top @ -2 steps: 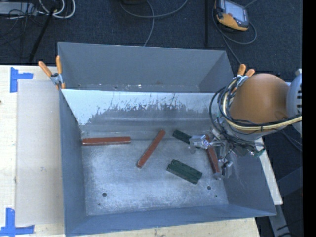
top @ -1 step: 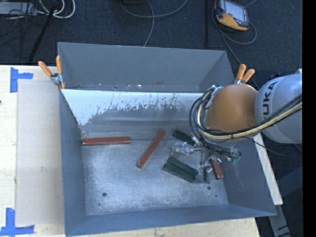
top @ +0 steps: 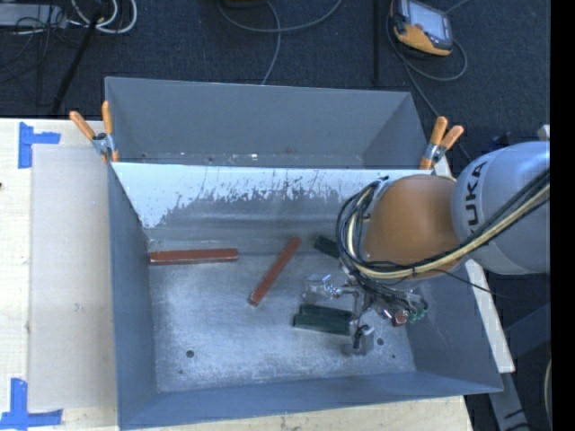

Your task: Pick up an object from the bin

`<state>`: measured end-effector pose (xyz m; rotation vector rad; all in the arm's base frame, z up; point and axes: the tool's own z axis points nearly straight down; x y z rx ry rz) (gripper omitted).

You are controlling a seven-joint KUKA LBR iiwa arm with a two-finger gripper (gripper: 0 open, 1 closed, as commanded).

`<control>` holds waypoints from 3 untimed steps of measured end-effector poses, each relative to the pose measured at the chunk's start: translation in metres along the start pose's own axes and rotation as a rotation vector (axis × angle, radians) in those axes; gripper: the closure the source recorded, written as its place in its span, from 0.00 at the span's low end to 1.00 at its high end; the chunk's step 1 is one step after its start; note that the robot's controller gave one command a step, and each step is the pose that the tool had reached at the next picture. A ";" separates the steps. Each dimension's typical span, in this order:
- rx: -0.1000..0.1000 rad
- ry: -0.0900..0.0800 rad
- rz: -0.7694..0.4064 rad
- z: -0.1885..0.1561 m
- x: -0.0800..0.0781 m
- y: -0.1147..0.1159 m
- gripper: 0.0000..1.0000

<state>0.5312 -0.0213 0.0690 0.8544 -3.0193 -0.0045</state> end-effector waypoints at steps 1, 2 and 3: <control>0.002 -0.002 0.004 0.000 0.000 -0.002 1.00; 0.006 -0.008 0.013 -0.117 0.017 0.018 1.00; 0.006 -0.005 -0.258 -0.169 0.015 0.011 1.00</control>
Offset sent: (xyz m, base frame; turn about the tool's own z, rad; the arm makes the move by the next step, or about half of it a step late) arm 0.0000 0.0000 0.0000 0.0000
